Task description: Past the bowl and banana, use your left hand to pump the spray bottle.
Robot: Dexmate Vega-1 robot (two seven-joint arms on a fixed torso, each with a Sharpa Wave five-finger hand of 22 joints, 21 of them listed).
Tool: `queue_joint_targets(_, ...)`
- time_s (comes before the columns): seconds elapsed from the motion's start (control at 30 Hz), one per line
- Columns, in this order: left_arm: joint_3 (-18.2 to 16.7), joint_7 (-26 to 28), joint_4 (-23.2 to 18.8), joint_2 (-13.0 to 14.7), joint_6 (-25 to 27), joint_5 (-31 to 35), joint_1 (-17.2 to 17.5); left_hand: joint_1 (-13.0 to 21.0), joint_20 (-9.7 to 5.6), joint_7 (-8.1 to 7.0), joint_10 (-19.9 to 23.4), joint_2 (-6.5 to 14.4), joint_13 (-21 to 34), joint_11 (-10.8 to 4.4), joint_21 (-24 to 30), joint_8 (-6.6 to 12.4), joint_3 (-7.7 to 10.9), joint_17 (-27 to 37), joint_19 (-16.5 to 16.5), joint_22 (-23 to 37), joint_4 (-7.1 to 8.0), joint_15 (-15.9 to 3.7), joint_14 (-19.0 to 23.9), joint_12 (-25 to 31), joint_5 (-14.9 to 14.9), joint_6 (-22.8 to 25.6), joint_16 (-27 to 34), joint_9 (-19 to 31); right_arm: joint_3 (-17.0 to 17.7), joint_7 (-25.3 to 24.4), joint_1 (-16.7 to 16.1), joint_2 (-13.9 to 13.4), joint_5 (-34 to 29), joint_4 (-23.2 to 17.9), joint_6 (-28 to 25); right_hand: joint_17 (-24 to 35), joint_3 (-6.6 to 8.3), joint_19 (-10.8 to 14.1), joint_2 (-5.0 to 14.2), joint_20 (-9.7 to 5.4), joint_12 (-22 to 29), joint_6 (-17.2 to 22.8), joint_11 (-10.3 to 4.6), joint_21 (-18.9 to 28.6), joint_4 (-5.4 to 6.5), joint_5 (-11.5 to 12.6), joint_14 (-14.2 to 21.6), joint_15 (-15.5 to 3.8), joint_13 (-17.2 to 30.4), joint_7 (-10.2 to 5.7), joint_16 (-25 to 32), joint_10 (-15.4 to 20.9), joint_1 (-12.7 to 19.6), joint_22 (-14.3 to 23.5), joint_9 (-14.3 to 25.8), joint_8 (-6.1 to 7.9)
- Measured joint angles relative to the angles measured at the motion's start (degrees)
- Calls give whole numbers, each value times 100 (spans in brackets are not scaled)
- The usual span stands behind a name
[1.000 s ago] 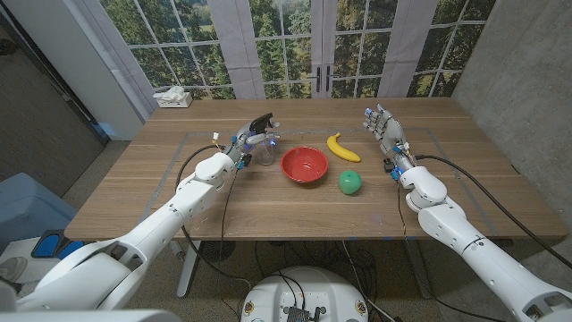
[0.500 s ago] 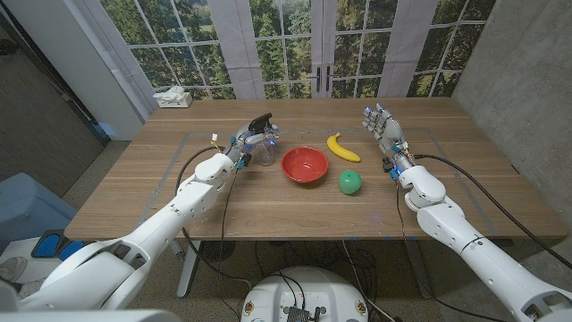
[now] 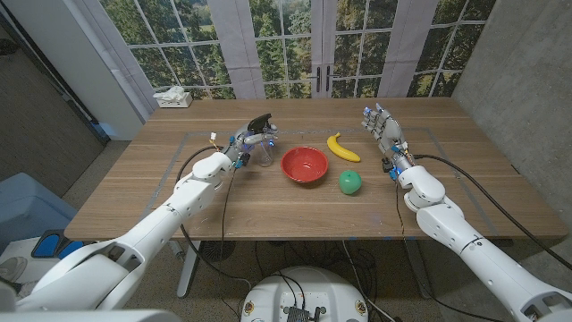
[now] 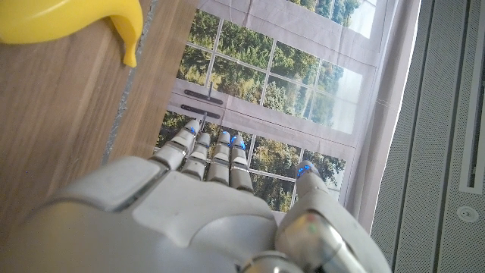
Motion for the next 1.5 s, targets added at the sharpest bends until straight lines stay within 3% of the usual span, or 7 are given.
queue_joint_targets(0.9, -225, 237, -944, 442, 116, -26, 300, 0, -9, -51, -1, 0, 132, 1, 1, -78, 4, 284, 49, -160, 3, 0, -3, 22, 128, -10, 75, 81, 23, 5, -101, 15, 24, -108, 118, 0, 0, 0, 0, 0, 0, 0, 0, 0, 0, 0, 0, 0, -1, 0, 0, 0, 0, 0, -1, 0)
queue_joint_targets(1.23, -258, 255, -1026, 495, 187, -99, 346, 32, -9, -51, -1, -32, 159, 1, 68, -78, 5, 329, 49, -207, 2, 0, -4, 16, 152, -10, 75, 80, 7, -13, -103, 29, 15, -154, 112, 0, -16, 0, 0, 0, 0, 0, 1, 0, -16, 0, 0, 0, -1, 0, 0, 1, 0, 0, -2, 0)
queue_joint_targets(1.27, -319, 254, -1192, 603, 199, -114, 438, 32, -9, -51, -1, -32, 159, 1, 68, -78, 5, 331, 49, -206, 2, 0, -4, 16, 152, -10, 75, 80, 4, -51, -103, 33, -13, -156, 75, 0, -16, 0, 0, 0, 0, 0, 20, 0, -16, 0, 0, 0, -1, 0, 0, 20, 0, 0, -2, 0)
queue_joint_targets(1.5, -370, 244, -1331, 703, 255, -186, 530, 32, -9, -51, -1, -32, 158, 1, 68, -118, 6, 347, 49, -243, 2, 0, -4, 16, 152, -10, 75, 80, -12, -75, -100, 58, -30, -160, 65, 0, -16, 0, 0, 0, 0, 0, 21, 0, -16, 0, 0, 0, -1, 0, 0, 21, 0, 0, -2, 0)
